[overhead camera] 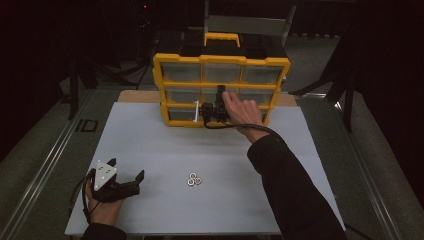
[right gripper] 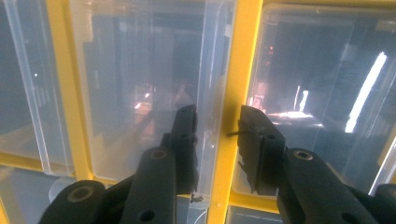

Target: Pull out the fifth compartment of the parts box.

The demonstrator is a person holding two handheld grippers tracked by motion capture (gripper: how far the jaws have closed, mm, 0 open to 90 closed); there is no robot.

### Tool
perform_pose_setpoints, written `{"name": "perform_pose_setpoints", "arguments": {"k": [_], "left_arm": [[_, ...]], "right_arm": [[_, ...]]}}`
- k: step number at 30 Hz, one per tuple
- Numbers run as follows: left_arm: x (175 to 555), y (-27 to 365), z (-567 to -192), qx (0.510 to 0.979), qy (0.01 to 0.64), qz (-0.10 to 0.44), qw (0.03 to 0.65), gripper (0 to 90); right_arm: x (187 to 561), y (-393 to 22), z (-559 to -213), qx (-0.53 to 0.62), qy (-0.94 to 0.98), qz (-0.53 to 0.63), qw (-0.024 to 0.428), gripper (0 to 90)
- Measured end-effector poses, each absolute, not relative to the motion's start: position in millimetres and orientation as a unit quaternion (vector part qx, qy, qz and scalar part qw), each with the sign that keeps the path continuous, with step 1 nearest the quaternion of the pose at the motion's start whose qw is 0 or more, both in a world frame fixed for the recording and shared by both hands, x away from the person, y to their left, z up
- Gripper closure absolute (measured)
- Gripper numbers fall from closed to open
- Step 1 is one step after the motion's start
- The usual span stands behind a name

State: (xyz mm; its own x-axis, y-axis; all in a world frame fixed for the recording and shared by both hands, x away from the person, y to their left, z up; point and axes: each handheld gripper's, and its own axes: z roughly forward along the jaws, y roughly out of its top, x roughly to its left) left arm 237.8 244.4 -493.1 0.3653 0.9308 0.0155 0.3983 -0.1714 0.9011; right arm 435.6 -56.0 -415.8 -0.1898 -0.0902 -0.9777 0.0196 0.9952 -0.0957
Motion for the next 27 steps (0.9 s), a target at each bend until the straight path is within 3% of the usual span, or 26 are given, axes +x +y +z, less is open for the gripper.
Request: {"name": "perform_pose_setpoints", "arguments": {"k": [9,27], "left_arm": [[238.0,244.7,-493.4,0.702,0.474,0.305,0.436,0.0],[237.9,243.9,-493.5,0.702,0.475,0.305,0.433,0.0]], "right_arm": [[432.9,-58.8,-415.4,-0.032,0.781,-0.040,0.622,77.1],[422.6,-62.9,-413.6,-0.036,0.784,-0.028,0.619,78.2]]}}
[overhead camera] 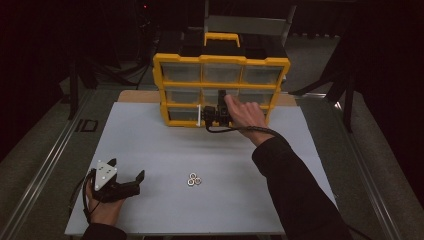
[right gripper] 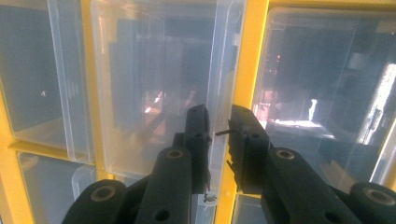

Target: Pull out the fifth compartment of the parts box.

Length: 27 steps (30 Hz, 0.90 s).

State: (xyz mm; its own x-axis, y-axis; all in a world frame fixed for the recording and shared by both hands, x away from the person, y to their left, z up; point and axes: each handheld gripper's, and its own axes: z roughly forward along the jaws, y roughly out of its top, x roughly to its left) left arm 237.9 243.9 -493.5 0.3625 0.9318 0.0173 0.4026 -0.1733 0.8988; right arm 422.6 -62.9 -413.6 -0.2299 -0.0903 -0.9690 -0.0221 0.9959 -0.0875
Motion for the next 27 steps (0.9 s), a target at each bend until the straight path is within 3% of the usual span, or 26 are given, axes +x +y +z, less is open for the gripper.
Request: {"name": "perform_pose_setpoints", "arguments": {"k": [27], "left_arm": [[237.9,244.2,-493.6,0.703,0.476,0.306,0.432,0.0]], "right_arm": [[406.1,-64.1,-417.6,-0.054,0.775,-0.030,0.629,79.8]]}}
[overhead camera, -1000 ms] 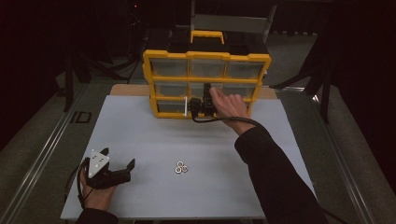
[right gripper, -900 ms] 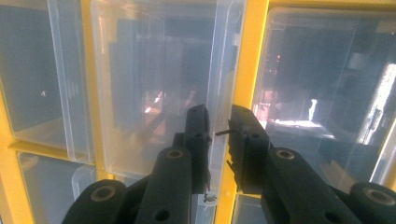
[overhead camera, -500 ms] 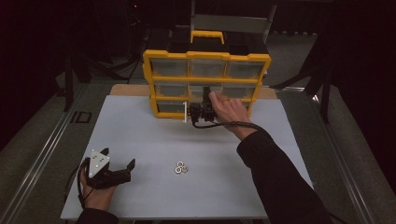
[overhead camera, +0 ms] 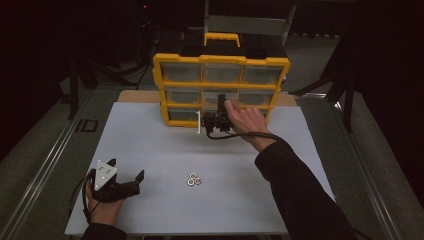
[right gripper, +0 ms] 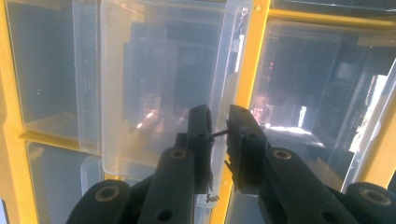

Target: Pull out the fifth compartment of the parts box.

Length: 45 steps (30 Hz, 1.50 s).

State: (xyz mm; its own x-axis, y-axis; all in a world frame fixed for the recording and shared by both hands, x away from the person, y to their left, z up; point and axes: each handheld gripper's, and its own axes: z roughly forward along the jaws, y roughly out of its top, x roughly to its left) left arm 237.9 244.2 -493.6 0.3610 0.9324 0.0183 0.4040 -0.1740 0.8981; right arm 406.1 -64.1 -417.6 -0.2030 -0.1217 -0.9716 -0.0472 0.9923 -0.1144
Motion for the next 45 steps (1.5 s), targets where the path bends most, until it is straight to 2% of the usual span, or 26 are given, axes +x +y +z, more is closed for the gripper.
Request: {"name": "perform_pose_setpoints", "arguments": {"k": [3,7,11,15,22,45], "left_arm": [[237.7,244.0,-493.5,0.702,0.476,0.306,0.433,0.0],[237.8,243.9,-493.6,0.703,0.475,0.306,0.432,0.0],[237.9,243.5,-493.6,0.704,0.475,0.305,0.432,0.0],[237.9,244.0,-493.6,0.703,0.476,0.306,0.432,0.0],[237.7,244.0,-493.5,0.703,0.476,0.305,0.432,0.0],[238.2,243.6,-494.0,0.702,0.478,0.306,0.430,0.0]], "right_arm": [[407.4,-64.0,-418.3,-0.054,0.773,-0.029,0.632,76.9],[412.4,-65.1,-416.4,-0.045,0.776,-0.024,0.629,67.1],[420.7,-68.3,-413.4,-0.036,0.795,-0.009,0.606,64.1],[425.8,-70.7,-411.1,-0.033,0.811,0.001,0.584,64.9],[428.0,-72.7,-402.4,-0.028,0.819,0.013,0.572,76.1],[405.2,-73.9,-401.9,-0.049,0.819,0.008,0.572,76.7]]}}
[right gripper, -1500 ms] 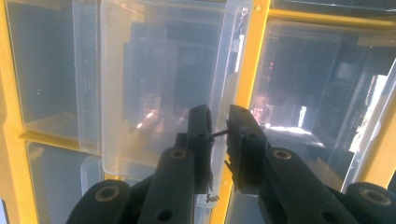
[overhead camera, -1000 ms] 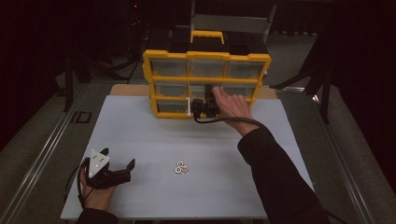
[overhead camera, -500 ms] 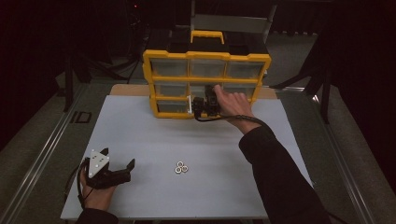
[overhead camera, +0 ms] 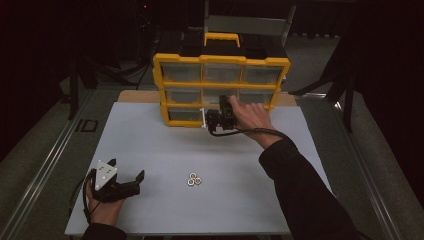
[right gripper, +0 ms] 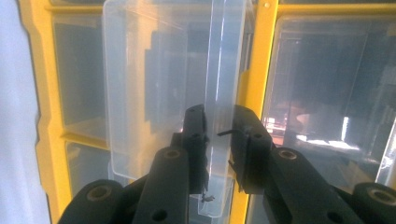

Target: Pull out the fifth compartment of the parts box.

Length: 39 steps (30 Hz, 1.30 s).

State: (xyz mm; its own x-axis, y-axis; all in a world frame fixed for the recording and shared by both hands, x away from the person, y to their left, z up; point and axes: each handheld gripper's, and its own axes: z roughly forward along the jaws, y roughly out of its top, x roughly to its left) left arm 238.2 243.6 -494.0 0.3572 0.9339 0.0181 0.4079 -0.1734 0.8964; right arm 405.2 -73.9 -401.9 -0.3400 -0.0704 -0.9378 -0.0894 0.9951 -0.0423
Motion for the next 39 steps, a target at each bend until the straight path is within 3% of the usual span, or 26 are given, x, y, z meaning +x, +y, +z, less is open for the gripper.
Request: {"name": "perform_pose_setpoints", "arguments": {"k": [39], "left_arm": [[237.9,243.9,-493.8,0.703,0.477,0.306,0.430,0.0]], "right_arm": [[364.2,-80.8,-404.1,-0.062,0.817,0.026,0.573,76.3]]}}
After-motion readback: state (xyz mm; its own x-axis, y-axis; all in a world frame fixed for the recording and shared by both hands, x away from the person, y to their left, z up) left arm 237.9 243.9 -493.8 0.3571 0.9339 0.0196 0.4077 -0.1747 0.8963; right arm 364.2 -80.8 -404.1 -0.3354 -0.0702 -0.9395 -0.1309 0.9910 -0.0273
